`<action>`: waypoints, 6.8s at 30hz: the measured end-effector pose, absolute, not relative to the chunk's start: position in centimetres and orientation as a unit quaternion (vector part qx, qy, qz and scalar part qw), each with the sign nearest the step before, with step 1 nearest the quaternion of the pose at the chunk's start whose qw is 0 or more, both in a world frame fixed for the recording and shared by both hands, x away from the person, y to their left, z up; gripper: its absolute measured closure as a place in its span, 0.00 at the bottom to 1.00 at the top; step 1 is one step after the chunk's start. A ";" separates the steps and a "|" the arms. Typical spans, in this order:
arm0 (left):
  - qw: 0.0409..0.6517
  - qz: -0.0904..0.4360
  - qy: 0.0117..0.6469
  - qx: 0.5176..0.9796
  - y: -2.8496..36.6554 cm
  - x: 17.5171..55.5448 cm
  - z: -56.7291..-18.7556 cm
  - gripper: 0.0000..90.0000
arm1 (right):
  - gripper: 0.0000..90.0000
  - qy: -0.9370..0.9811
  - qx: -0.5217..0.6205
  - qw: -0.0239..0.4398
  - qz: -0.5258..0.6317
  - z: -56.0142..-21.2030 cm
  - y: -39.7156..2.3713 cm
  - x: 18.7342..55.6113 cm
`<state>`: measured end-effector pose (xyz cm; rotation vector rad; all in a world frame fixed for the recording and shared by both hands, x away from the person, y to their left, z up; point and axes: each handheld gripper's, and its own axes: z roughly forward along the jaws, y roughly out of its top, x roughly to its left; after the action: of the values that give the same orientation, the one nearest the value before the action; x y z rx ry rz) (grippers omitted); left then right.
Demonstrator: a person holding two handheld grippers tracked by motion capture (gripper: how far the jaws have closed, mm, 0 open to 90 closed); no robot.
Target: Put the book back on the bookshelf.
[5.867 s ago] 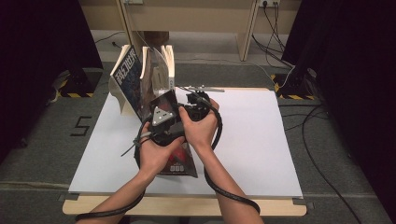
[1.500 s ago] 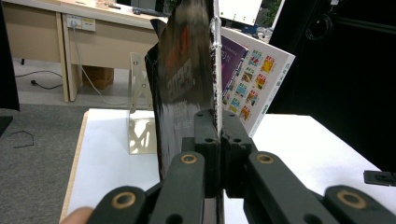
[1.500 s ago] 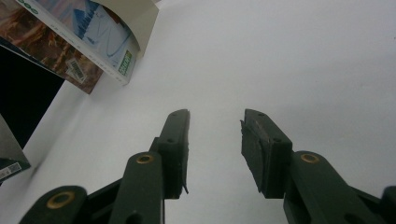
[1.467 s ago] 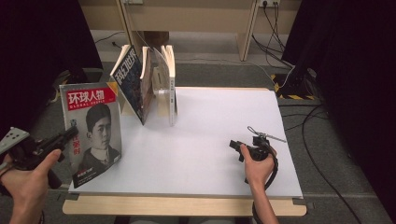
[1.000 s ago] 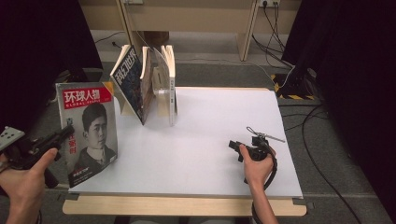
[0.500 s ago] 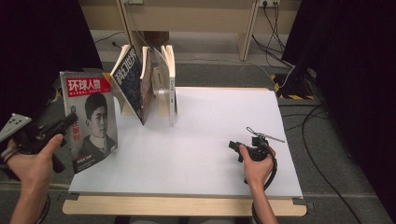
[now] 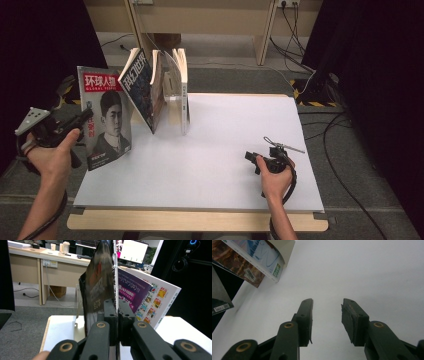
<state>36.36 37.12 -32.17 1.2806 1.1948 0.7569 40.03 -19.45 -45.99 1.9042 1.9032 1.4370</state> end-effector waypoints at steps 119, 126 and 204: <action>0.482 0.235 0.601 0.592 37.5 50.0 -32.6 0.96 | 0.64 0.642 0.619 0.026 0.452 -47.0 -18.9 40.5; 0.506 0.278 0.569 0.585 37.0 49.1 -31.2 0.96 | 0.64 0.642 0.618 0.028 0.454 -46.9 -19.0 40.5; 0.544 0.305 0.539 0.566 36.0 53.3 -30.5 0.96 | 0.63 0.649 0.613 0.033 0.449 -46.9 -18.7 40.5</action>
<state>53.34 35.95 -30.46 1.3436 1.2777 0.7229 40.52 -18.75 -46.95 1.8862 1.9974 1.3808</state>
